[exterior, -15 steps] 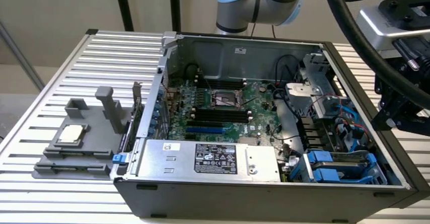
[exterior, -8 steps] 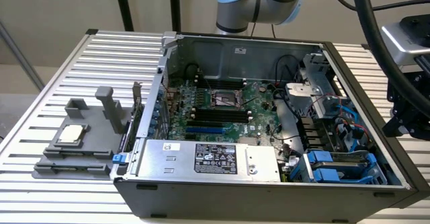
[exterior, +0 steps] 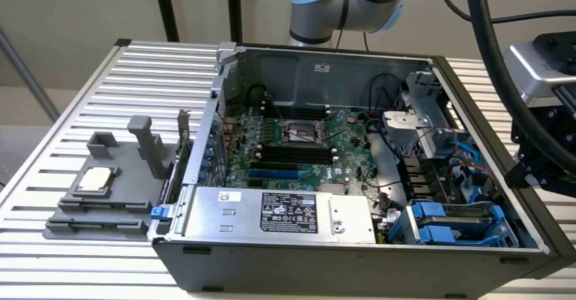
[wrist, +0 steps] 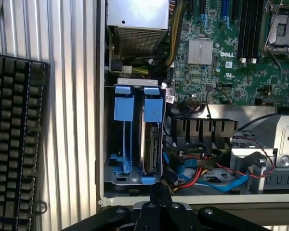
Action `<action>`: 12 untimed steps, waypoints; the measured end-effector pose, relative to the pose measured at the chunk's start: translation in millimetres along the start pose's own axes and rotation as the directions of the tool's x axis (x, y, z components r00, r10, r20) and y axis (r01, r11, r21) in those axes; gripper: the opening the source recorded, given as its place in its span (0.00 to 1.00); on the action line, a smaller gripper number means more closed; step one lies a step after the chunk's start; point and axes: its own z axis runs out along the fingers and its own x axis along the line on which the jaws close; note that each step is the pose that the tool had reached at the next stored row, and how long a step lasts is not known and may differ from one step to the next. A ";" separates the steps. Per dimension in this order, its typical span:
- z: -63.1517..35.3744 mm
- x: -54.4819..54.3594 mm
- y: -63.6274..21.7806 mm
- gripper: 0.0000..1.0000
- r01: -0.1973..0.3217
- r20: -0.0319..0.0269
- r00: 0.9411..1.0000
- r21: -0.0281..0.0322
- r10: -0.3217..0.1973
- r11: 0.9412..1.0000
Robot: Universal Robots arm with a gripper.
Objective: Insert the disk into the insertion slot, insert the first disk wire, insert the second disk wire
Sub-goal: 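Insert the first disk wire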
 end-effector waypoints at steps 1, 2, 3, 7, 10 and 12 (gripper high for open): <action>1.9 -0.4 0.2 0.11 0.002 0.000 1.000 0.000 -0.002 1.000; 3.7 -1.3 0.5 0.11 0.004 0.001 1.000 0.000 -0.004 1.000; 5.7 -2.5 0.7 0.11 0.005 0.001 1.000 0.000 -0.005 1.000; 13.5 -8.6 1.8 0.11 0.009 0.001 1.000 -0.001 -0.009 1.000; 19.5 -13.9 2.7 0.11 0.010 0.002 1.000 -0.001 -0.010 1.000; 23.3 -17.0 3.7 0.11 0.012 0.002 1.000 -0.001 -0.012 1.000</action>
